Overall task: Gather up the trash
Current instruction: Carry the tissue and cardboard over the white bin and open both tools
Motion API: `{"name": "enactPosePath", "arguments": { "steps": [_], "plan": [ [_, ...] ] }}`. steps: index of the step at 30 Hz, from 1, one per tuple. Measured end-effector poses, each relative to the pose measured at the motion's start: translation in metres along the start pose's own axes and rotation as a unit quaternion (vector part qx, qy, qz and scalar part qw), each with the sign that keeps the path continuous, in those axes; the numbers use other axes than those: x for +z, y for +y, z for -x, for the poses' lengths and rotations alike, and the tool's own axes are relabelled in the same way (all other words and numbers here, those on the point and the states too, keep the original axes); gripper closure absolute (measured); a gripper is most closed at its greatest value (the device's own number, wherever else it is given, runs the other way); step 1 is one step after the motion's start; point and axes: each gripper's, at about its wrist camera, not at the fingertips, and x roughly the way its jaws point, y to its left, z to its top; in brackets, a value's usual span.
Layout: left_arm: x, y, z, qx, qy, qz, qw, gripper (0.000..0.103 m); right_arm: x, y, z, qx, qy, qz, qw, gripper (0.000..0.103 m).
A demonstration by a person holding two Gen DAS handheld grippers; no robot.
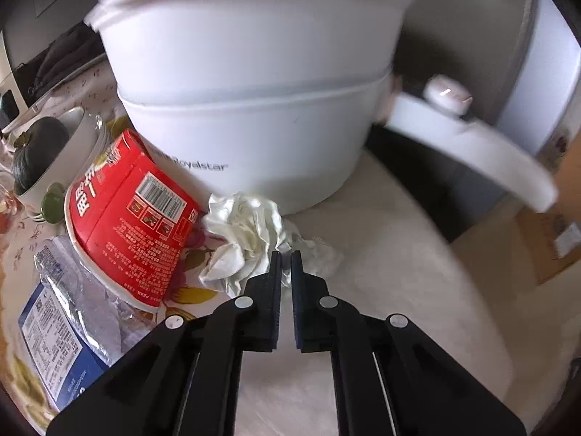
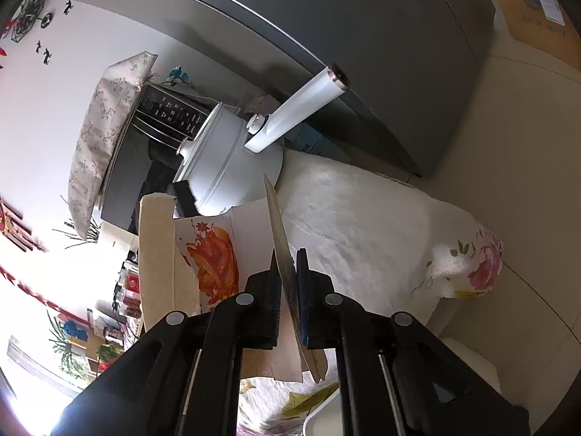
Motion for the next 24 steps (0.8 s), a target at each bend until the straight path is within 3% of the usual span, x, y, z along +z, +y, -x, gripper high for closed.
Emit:
{"name": "enactPosePath", "arguments": {
  "steps": [8, 16, 24],
  "plan": [
    [-0.022, 0.012, 0.084, -0.075, -0.078, -0.001, 0.9942, 0.098, -0.005, 0.008, 0.007, -0.005, -0.006, 0.017, 1.0, 0.096],
    [-0.076, 0.017, 0.165, -0.145, -0.133, 0.009, 0.9804, 0.098, -0.015, 0.017, 0.013, -0.004, -0.007, 0.032, 0.999, 0.096],
    [-0.137, 0.038, 0.221, -0.186, -0.14, 0.026, 0.9721, 0.098, -0.039, 0.041, 0.031, -0.011, -0.01, 0.089, 0.996, 0.096]
  ]
}}
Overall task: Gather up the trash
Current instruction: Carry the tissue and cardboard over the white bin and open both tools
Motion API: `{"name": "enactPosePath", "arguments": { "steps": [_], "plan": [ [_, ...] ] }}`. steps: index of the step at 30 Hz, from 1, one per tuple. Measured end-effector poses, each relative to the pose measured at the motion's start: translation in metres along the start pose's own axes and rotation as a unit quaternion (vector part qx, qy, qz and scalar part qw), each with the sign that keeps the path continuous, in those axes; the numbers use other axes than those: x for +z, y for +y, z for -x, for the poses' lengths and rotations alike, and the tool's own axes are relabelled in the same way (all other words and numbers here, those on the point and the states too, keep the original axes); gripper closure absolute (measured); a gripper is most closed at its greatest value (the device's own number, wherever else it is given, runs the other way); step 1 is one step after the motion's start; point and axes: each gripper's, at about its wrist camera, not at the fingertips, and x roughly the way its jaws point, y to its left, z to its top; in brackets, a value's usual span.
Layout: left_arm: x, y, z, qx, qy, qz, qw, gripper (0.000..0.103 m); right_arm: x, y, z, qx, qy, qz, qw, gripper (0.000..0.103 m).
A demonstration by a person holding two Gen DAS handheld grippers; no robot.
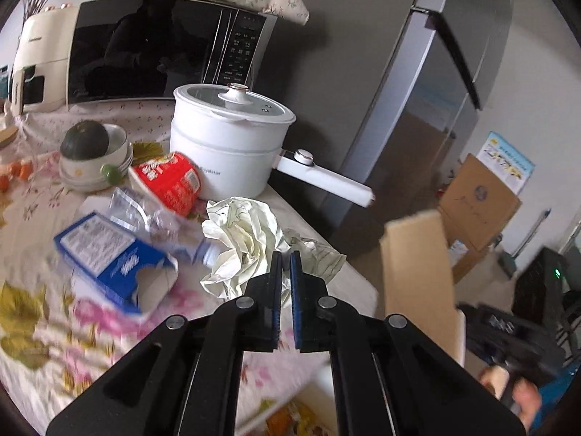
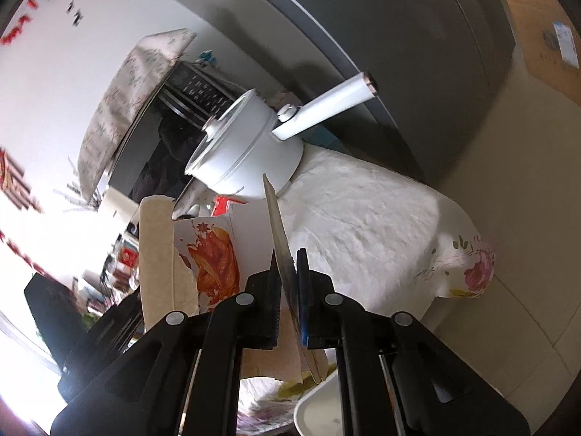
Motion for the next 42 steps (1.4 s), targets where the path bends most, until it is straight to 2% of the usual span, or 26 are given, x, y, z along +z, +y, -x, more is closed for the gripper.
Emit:
{"name": "enactPosePath", "arguments": {
  "steps": [6, 13, 16, 17, 19, 20, 21, 23, 25, 27, 30, 32, 36, 42],
  "plan": [
    [-0.035, 0.005, 0.031, -0.026, 0.006, 0.017, 0.9995, 0.098, -0.026, 0.013, 0.016, -0.018, 0.01, 0.045, 0.999, 0.096],
    [-0.046, 0.01, 0.05, -0.047, 0.001, 0.015, 0.9988, 0.098, -0.066, 0.018, 0.035, -0.087, 0.023, 0.116, 0.989, 0.096],
    [-0.05, 0.013, 0.053, -0.055, 0.008, 0.016, 0.9983, 0.098, -0.086, 0.014, 0.034, -0.107, 0.05, 0.129, 0.985, 0.095],
    [-0.052, 0.013, 0.054, -0.057, 0.011, 0.014, 0.9982, 0.098, -0.092, 0.012, 0.033, -0.113, 0.059, 0.131, 0.983, 0.092],
    [-0.055, 0.012, 0.055, -0.058, 0.013, 0.009, 0.9982, 0.098, -0.101, 0.008, 0.034, -0.125, 0.062, 0.129, 0.982, 0.07],
    [-0.057, 0.01, 0.056, -0.059, 0.016, 0.006, 0.9981, 0.098, -0.105, 0.006, 0.036, -0.135, 0.056, 0.129, 0.981, 0.051],
    [-0.059, 0.009, 0.056, -0.06, 0.017, 0.004, 0.998, 0.098, -0.107, 0.006, 0.039, -0.145, 0.048, 0.132, 0.979, 0.047],
    [-0.061, 0.006, 0.056, -0.063, 0.021, 0.0, 0.9978, 0.098, -0.107, 0.006, 0.042, -0.159, 0.037, 0.14, 0.977, 0.046],
    [-0.063, 0.002, 0.056, -0.067, 0.023, -0.003, 0.9975, 0.098, -0.103, 0.006, 0.046, -0.172, 0.021, 0.14, 0.975, 0.041],
    [-0.064, -0.002, 0.056, -0.074, 0.026, -0.006, 0.9969, 0.098, -0.098, 0.003, 0.052, -0.193, -0.003, 0.139, 0.971, 0.028],
    [-0.066, -0.012, 0.054, -0.083, 0.031, -0.014, 0.9959, 0.098, -0.091, -0.001, 0.061, -0.248, -0.05, 0.141, 0.957, 0.011],
    [-0.068, -0.017, 0.052, -0.091, 0.037, -0.018, 0.995, 0.098, -0.087, -0.004, 0.067, -0.286, -0.08, 0.147, 0.943, 0.007],
    [-0.074, -0.03, 0.045, -0.108, 0.054, -0.025, 0.9923, 0.098, -0.08, -0.01, 0.073, -0.346, -0.11, 0.158, 0.918, 0.007],
    [-0.084, -0.047, 0.039, -0.123, 0.072, -0.042, 0.9889, 0.098, -0.075, -0.012, 0.08, -0.386, -0.139, 0.178, 0.895, 0.007]
  ]
}}
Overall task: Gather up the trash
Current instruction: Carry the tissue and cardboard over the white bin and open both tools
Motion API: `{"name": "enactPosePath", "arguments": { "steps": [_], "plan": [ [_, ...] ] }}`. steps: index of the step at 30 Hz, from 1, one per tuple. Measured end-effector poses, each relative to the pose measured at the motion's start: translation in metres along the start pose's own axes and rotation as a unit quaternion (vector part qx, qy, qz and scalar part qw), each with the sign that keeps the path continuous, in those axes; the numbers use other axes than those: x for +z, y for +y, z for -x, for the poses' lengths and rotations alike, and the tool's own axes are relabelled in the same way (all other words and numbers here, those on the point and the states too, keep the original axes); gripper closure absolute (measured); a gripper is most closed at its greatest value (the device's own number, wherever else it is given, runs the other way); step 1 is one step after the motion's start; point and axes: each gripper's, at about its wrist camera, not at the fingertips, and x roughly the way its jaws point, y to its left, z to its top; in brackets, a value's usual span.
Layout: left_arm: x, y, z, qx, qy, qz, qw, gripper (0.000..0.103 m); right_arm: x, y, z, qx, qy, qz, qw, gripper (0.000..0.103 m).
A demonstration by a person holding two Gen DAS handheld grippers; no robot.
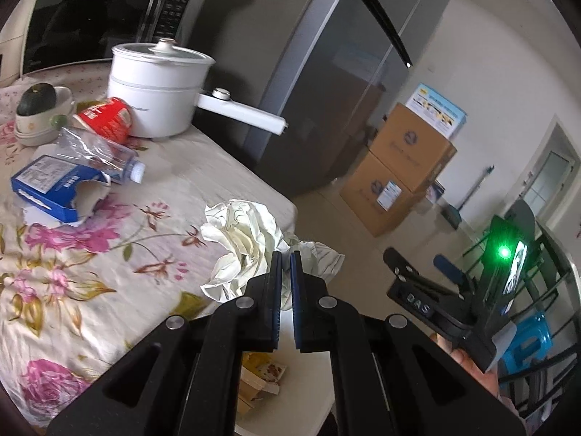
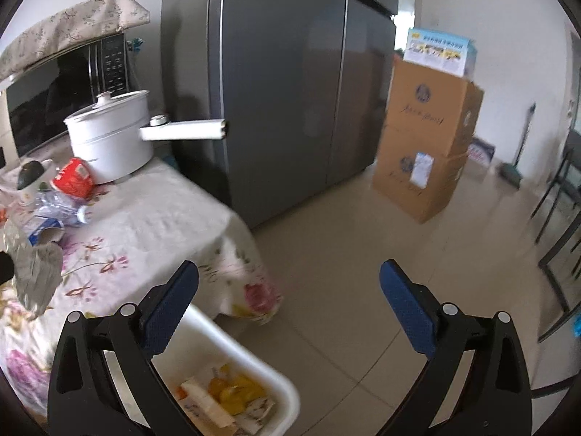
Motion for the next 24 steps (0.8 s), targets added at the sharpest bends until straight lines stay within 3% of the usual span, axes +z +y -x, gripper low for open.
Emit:
{"name": "enactPosePath", "arguments": {
  "steps": [4, 10, 13, 15, 24],
  "plan": [
    [-0.005, -0.01, -0.006, -0.007, 0.012, -0.013, 0.9998, 0.097, 0.002, -0.002, 0.002, -0.017, -0.01, 0.001, 1.0, 0.007],
    [-0.015, -0.014, -0.021, -0.011, 0.046, -0.016, 0.9987, 0.097, 0.002, -0.007, -0.006, -0.02, 0.006, -0.014, 1.0, 0.007],
    [-0.018, -0.012, -0.027, -0.01, 0.062, -0.012, 0.998, 0.084, 0.002, -0.006, -0.007, -0.019, 0.009, -0.014, 1.0, 0.007],
    [-0.019, -0.011, -0.028, -0.009, 0.067, -0.008, 0.9977, 0.057, 0.001, -0.003, -0.007, -0.019, 0.009, -0.012, 1.0, 0.007],
    [-0.024, -0.005, -0.033, 0.013, 0.078, -0.002, 0.9969, 0.047, 0.001, 0.002, -0.013, -0.006, 0.025, -0.018, 0.999, 0.007]
  ]
}}
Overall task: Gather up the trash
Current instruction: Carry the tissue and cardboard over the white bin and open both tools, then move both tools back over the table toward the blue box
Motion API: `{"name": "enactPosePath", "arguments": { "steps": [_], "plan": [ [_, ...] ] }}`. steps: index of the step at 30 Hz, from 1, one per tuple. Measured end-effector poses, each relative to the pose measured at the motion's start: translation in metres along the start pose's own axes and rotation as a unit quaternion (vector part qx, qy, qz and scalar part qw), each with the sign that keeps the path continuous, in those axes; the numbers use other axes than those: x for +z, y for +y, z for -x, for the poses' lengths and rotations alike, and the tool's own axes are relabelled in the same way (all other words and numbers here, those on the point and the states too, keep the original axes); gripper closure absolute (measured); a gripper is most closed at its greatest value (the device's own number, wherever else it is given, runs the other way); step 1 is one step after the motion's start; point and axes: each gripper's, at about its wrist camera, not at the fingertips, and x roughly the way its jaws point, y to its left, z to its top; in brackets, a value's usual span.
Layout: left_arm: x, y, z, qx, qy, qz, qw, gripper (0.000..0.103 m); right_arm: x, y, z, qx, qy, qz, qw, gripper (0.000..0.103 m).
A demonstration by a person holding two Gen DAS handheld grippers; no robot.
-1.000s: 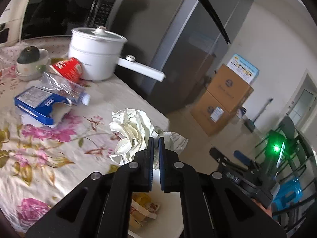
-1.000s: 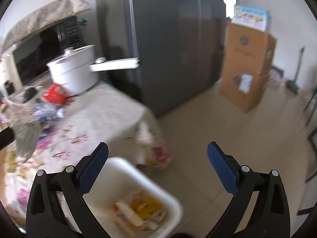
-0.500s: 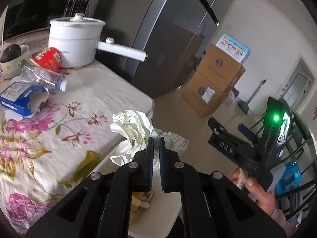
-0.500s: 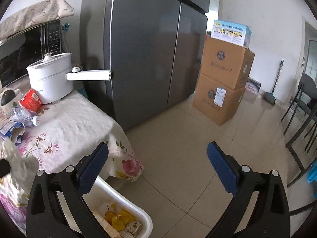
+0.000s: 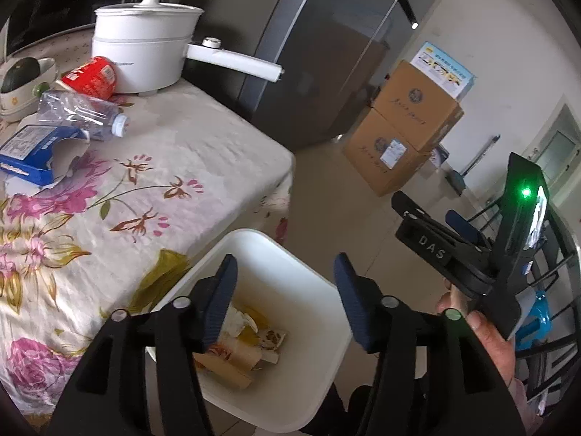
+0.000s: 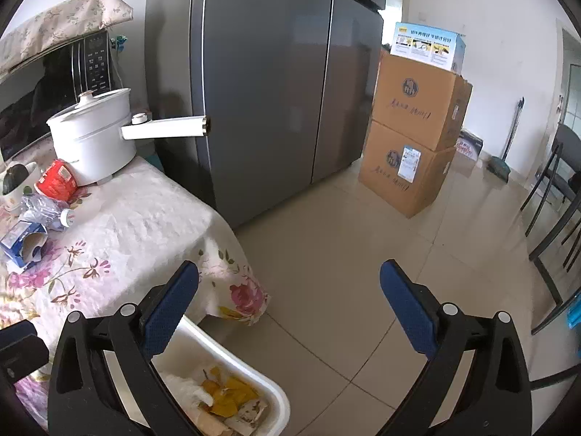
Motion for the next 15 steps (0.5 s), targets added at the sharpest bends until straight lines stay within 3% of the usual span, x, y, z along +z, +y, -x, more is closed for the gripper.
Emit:
{"name": "enactPosePath", "arguments": {
  "steps": [2, 5, 11, 15],
  "plan": [
    [0.001, 0.003, 0.002, 0.012, -0.004, 0.001, 0.9999, 0.046, 0.0, 0.004, -0.001, 0.008, 0.005, -0.002, 1.0, 0.007],
    [0.003, 0.013, 0.011, 0.037, -0.026, 0.022, 0.9987, 0.026, 0.0, 0.015, -0.004, 0.02, 0.012, 0.005, 1.0, 0.007],
    [0.014, 0.058, 0.026, 0.089, -0.042, 0.086, 0.9915, 0.024, -0.004, 0.058, -0.021, 0.077, 0.057, 0.048, 0.994, 0.007],
    [0.017, 0.104, 0.038, 0.102, -0.042, 0.163, 0.9805, 0.024, -0.001, 0.098, -0.03, 0.118, 0.075, 0.09, 0.986, 0.007]
  ]
}}
